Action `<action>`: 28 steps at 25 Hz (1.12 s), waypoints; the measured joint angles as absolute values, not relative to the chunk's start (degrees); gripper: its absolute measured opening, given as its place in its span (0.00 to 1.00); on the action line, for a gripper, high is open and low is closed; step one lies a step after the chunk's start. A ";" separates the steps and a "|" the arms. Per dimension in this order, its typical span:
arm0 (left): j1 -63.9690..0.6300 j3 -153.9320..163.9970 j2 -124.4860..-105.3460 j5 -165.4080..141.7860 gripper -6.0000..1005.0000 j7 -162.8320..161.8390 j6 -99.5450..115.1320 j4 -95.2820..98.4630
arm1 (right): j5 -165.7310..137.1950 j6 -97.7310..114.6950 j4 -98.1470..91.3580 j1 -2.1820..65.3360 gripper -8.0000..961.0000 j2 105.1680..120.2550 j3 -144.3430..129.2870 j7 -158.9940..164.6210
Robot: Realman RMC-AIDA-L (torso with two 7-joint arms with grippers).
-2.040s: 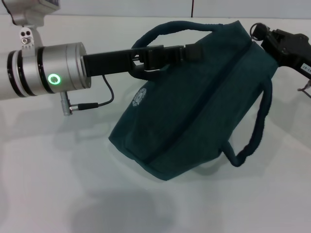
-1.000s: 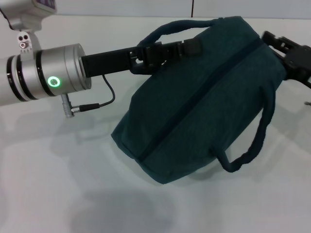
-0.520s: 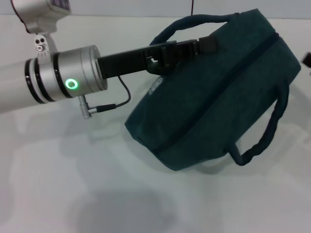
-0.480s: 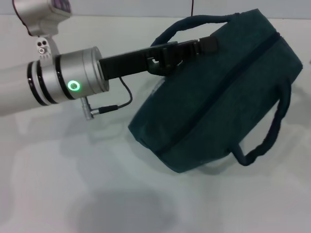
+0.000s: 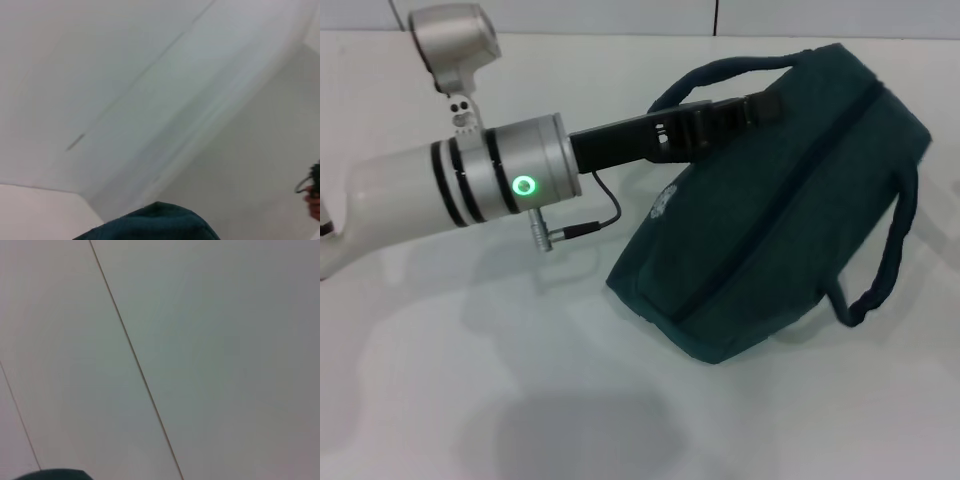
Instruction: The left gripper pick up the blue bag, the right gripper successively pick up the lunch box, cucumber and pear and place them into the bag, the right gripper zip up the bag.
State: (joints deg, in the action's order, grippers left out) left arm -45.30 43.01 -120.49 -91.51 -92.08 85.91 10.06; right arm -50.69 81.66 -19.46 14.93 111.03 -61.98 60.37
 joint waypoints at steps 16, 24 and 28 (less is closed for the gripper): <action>-44.04 44.67 -120.49 -89.47 0.11 -90.47 79.27 9.35 | -50.65 82.55 -19.64 15.58 0.78 111.18 -61.87 60.37; -42.70 44.84 -120.49 -87.28 0.41 -90.31 80.27 9.31 | -50.62 82.50 -19.85 15.73 0.78 110.97 -61.87 60.37; -42.00 44.85 -120.49 -87.28 0.55 -90.28 81.69 9.31 | -50.62 82.50 -19.87 16.09 0.78 110.92 -61.87 60.38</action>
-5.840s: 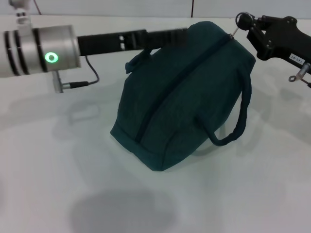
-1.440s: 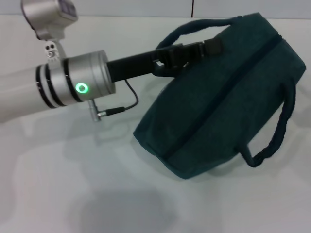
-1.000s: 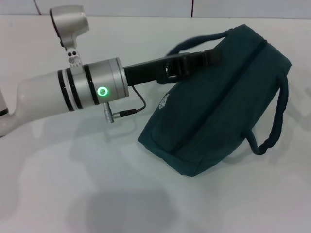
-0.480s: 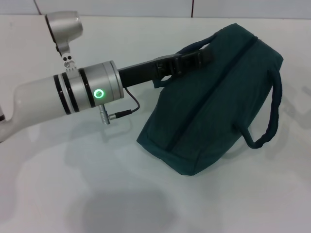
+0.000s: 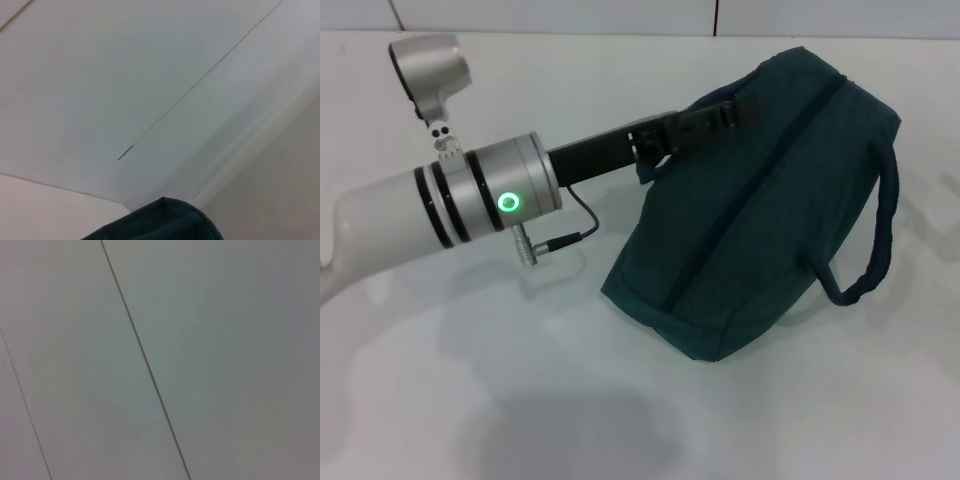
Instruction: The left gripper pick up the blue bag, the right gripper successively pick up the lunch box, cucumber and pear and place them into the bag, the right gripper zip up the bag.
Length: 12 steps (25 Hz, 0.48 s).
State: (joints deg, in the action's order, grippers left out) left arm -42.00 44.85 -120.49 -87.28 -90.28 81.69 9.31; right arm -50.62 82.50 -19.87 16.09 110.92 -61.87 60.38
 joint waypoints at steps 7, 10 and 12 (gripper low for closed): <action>-41.17 44.82 -120.21 -87.31 0.78 -91.69 83.77 9.95 | -51.12 82.57 -19.87 16.42 0.78 110.63 -62.20 60.42; -40.61 44.71 -120.18 -87.33 0.85 -91.26 85.71 10.58 | -51.97 82.58 -19.86 16.88 0.78 110.50 -62.24 60.51; -40.38 44.68 -120.17 -87.14 0.87 -91.12 87.06 10.92 | -52.50 82.60 -19.86 17.11 0.78 110.46 -62.21 60.53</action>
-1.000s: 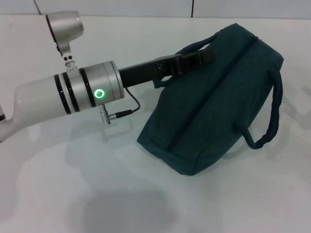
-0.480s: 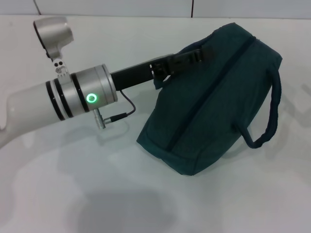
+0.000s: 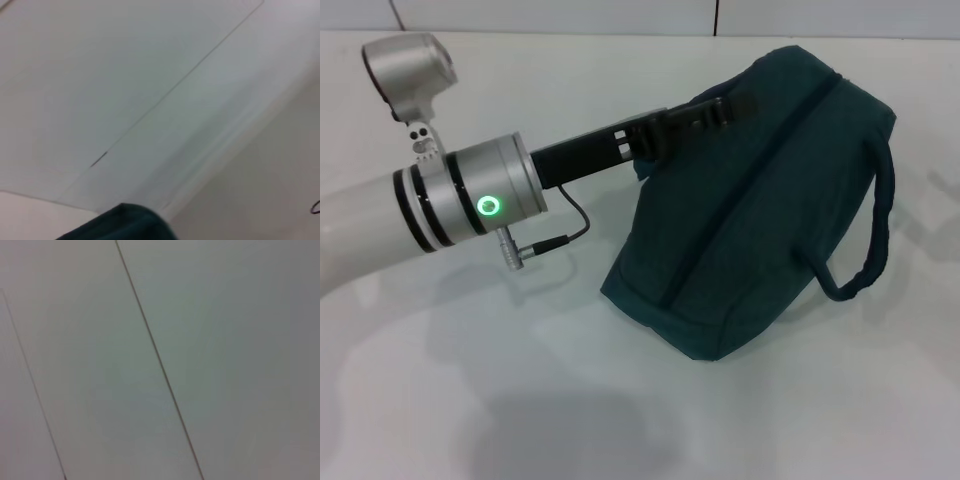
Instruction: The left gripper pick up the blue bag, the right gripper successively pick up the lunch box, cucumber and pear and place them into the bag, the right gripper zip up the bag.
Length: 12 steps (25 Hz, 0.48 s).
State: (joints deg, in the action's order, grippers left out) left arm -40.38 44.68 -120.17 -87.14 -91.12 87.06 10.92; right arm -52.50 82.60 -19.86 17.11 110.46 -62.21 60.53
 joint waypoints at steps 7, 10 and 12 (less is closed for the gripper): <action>-40.37 44.82 -120.05 -86.18 0.88 -90.02 90.49 10.97 | -53.72 83.63 -19.89 17.75 0.78 110.05 -62.34 60.66; -40.46 44.82 -120.03 -86.17 0.88 -89.90 91.15 11.06 | -54.24 85.08 -19.94 17.80 0.79 109.79 -62.04 60.52; -40.48 44.82 -120.03 -86.15 0.88 -89.77 92.03 11.56 | -54.43 85.58 -19.97 17.80 0.81 109.68 -61.90 60.49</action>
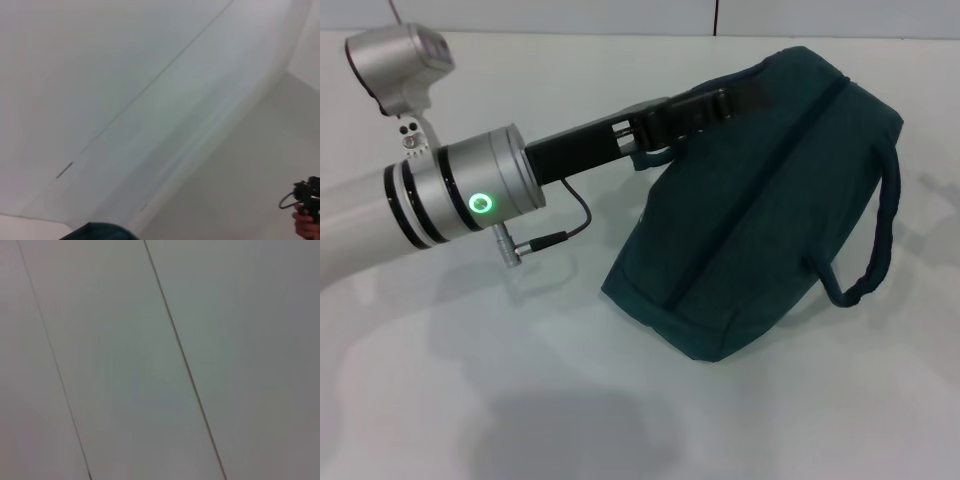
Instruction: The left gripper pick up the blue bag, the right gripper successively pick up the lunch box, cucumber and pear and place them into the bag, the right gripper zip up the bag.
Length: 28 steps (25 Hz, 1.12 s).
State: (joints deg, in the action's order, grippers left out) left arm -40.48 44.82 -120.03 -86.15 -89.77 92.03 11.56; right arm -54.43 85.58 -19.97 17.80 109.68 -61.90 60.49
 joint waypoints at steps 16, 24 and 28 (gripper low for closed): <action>-36.52 44.95 -119.92 -84.50 0.88 -90.11 104.67 22.77 | -54.58 92.97 -20.77 17.75 0.91 109.04 -62.13 59.17; -33.12 44.98 -119.39 -81.78 0.88 -89.63 108.02 25.71 | -54.85 96.26 -21.53 17.82 0.91 108.90 -62.34 58.80; -29.23 45.58 -119.26 -83.83 0.88 -85.84 108.15 32.40 | -59.83 100.06 -23.80 18.43 0.91 109.12 -62.32 57.98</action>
State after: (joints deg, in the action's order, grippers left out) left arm -29.23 45.58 -119.26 -83.83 -85.84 108.15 32.40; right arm -59.84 100.06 -23.80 18.43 109.12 -62.32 57.98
